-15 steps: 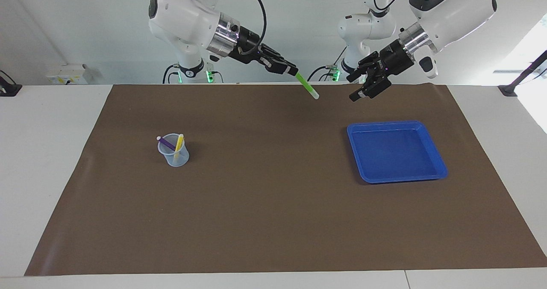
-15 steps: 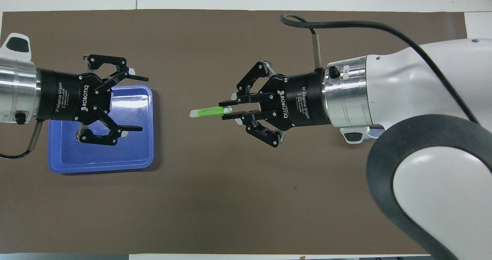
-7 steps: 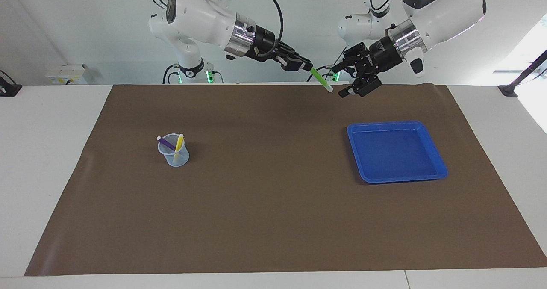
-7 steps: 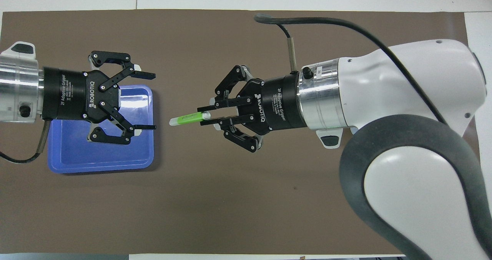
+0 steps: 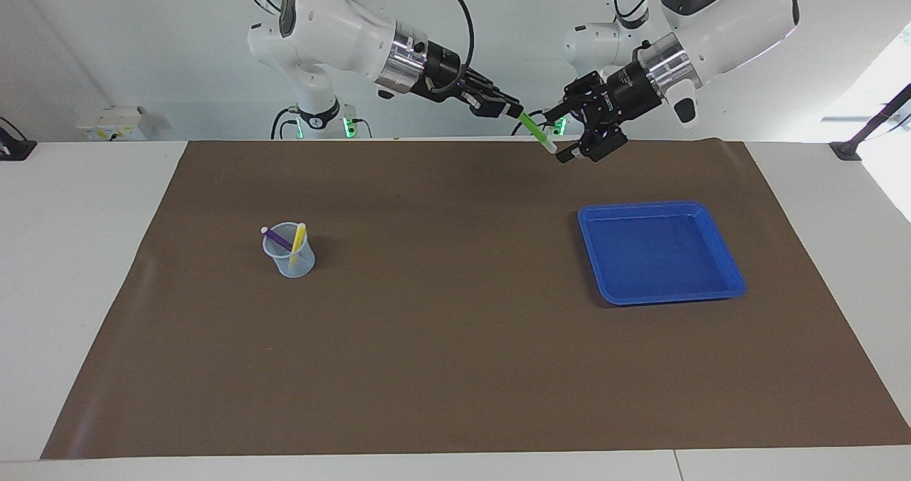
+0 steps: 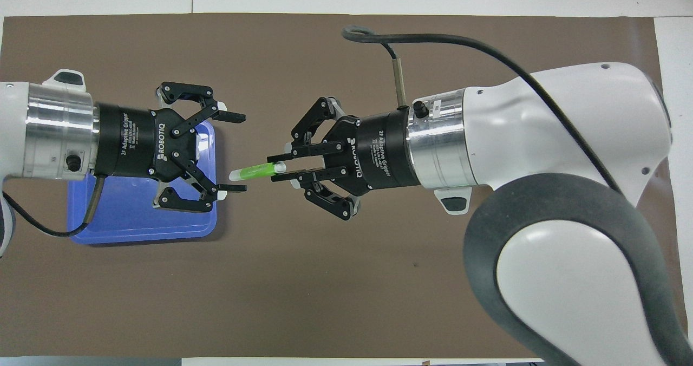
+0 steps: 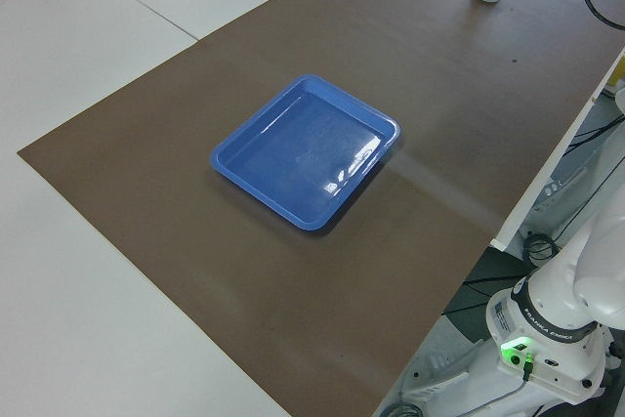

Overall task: Right arm passes pens to left for tray arrangement
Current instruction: 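Close the left gripper on the green pen held by the right gripper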

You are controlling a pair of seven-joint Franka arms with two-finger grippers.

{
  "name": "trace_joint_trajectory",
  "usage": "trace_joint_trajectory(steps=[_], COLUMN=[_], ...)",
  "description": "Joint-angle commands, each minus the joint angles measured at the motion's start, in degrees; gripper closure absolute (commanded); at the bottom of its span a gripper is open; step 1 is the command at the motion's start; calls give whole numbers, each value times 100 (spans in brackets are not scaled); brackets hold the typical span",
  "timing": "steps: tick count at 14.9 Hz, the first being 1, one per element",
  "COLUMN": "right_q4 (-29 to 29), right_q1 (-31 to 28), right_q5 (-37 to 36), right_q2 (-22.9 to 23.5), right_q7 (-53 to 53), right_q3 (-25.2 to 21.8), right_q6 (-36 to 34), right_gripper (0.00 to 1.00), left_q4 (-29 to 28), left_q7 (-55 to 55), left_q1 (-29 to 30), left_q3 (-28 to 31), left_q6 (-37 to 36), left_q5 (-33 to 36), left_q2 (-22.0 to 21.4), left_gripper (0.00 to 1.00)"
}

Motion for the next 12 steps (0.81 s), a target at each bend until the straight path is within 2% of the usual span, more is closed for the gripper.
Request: trace_joint_trajectory(steps=[1, 8, 10, 12], right_q4=[85, 85, 85, 85], right_q1=[-31, -31, -31, -31], right_q5=[124, 106, 97, 88], right_q2=[68, 59, 59, 59], right_q7=[66, 66, 66, 66], right_q3=[73, 73, 73, 73], right_q6=[91, 91, 91, 91], right_gripper=[100, 100, 100, 100], left_q4=[-240, -258, -258, -258], left_q7=[-65, -30, -13, -4], left_q1=[-63, -63, -54, -10], left_q3=[45, 45, 45, 45], left_q6=[137, 49, 32, -3], left_q5=[-94, -85, -85, -85], left_q2=[-196, -205, -205, -214], left_gripper=[10, 38, 49, 49])
